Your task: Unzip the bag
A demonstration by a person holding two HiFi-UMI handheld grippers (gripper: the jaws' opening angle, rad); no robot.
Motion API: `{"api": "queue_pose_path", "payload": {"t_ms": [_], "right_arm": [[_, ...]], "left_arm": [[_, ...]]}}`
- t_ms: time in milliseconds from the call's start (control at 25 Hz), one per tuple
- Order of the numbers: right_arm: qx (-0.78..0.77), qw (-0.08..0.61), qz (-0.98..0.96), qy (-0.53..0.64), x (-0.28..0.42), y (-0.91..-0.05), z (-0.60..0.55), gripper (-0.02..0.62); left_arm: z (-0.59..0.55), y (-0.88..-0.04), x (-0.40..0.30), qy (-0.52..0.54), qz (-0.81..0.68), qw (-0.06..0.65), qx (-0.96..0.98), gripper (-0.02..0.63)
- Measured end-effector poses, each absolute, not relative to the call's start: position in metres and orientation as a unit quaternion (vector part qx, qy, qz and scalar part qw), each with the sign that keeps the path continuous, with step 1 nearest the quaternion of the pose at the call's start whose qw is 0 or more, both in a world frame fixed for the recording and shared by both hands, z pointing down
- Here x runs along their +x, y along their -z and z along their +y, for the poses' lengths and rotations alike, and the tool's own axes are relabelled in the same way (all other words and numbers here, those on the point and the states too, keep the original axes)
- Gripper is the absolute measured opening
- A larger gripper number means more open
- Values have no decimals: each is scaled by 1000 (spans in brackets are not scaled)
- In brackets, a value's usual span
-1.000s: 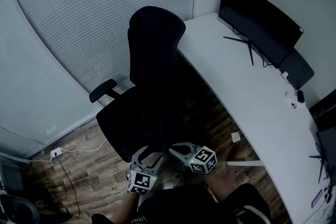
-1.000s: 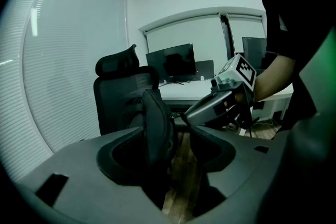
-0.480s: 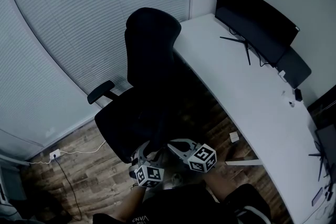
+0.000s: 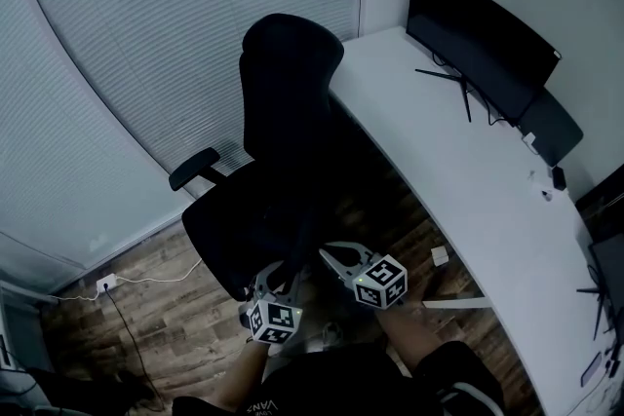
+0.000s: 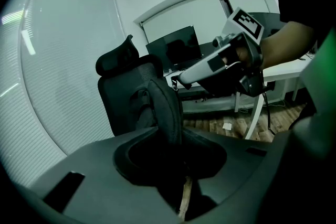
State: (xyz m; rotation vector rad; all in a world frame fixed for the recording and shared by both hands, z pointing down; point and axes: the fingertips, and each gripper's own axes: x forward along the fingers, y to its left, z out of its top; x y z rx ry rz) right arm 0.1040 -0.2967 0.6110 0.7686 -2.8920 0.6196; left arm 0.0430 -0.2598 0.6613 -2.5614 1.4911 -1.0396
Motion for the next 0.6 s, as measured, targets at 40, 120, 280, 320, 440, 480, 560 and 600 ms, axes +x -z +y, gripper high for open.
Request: {"api": "queue_pose_path", "payload": {"t_ms": [40,120,280,320,440,480,560,600], "right_arm": [[253,42,-945,-201,103,-609,-300,46],[254,43,-946,-196,101,-607,-303,46],[262,42,-945,-194,96,-603,-307,46],[265,42,-943,-194,95,-602,-309,46],[281,39,-938,-198,97,-602,-317,46],[288,37,-936,-199,100,-601,-320,46],[300,35,-933,-198,105,-599,-326,46],[303,36,-932,-196,108,-598,-329,46]], "left_arm": [[-258,-660,40,329,475,-1,-816,126],[-255,-656,36,325,479,-3,-815,112],[-248,-651,27,320,486,-10,-813,85],[-246,-650,25,320,487,-11,-813,84],[-241,-650,19,320,487,-13,-812,80],[-238,-650,17,321,488,-14,-812,79],[-232,-649,14,321,489,-17,-811,78],[-230,-649,12,321,489,-18,-811,78]]}}
